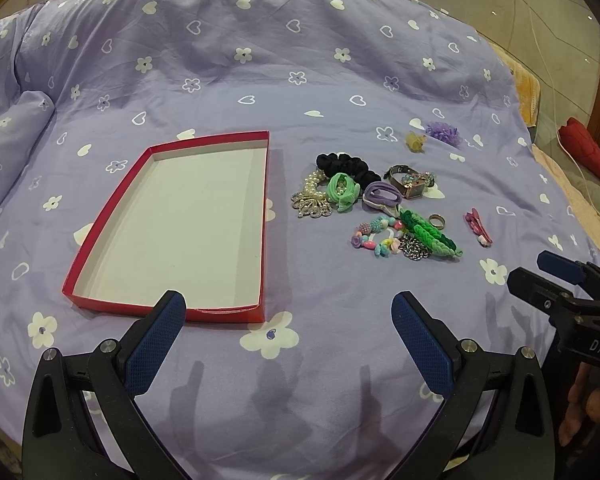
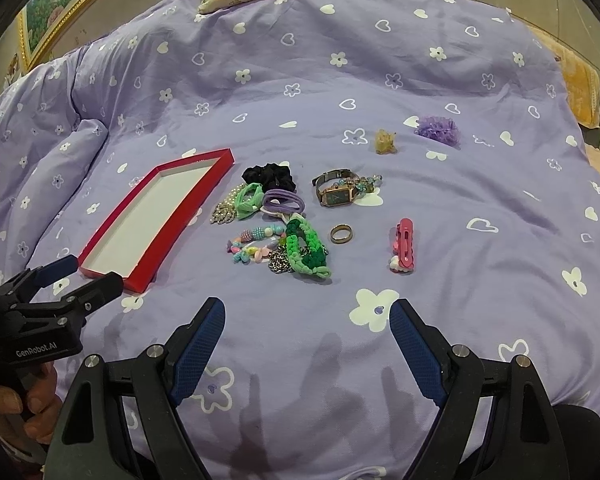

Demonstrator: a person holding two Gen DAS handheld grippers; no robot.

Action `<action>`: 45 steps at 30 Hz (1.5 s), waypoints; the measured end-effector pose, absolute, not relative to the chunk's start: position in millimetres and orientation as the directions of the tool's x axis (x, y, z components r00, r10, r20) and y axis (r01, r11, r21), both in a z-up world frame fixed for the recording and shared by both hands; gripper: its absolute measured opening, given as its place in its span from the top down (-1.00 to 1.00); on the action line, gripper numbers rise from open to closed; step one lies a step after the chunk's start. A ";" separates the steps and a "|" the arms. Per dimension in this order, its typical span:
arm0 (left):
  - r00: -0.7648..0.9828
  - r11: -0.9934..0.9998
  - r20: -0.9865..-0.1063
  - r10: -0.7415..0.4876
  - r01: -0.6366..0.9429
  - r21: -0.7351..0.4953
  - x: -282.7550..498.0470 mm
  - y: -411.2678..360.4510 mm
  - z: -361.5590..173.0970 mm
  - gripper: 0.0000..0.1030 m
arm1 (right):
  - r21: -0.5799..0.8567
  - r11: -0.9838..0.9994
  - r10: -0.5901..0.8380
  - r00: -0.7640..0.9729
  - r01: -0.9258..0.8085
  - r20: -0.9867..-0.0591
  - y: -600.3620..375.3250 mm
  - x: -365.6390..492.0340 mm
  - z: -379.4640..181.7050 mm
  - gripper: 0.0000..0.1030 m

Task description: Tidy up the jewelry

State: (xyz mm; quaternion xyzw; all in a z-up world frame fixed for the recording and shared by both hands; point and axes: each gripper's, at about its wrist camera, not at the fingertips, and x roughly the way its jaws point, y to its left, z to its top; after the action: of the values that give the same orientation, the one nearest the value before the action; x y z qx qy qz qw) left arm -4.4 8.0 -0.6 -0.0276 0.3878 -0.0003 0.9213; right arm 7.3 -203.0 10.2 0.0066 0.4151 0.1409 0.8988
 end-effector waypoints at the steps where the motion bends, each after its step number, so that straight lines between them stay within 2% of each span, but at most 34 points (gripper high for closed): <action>1: 0.700 0.998 -0.714 -0.022 -0.021 -0.052 -4.5 7.9 -0.7 -1.00 | 0.128 0.960 0.259 0.619 -0.248 -0.742 -203.1 6.8 11.2 -0.67; 35: 0.704 0.998 -0.710 -0.027 -0.015 -0.053 -4.4 4.2 2.4 -1.00 | 0.145 0.958 0.272 0.624 -0.247 -0.732 -205.1 7.7 18.0 -0.67; 45: 0.675 0.998 -0.736 -0.051 0.005 -0.064 20.0 5.0 0.0 -1.00 | 0.192 0.953 0.299 0.610 -0.236 -0.734 -213.4 22.6 12.3 -0.67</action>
State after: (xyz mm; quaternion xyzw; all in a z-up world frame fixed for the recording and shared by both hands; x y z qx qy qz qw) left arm 20.0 5.0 0.0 -0.0284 0.4027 -0.0155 0.9148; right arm 22.6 -213.4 12.3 0.0377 0.4158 0.1492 0.8963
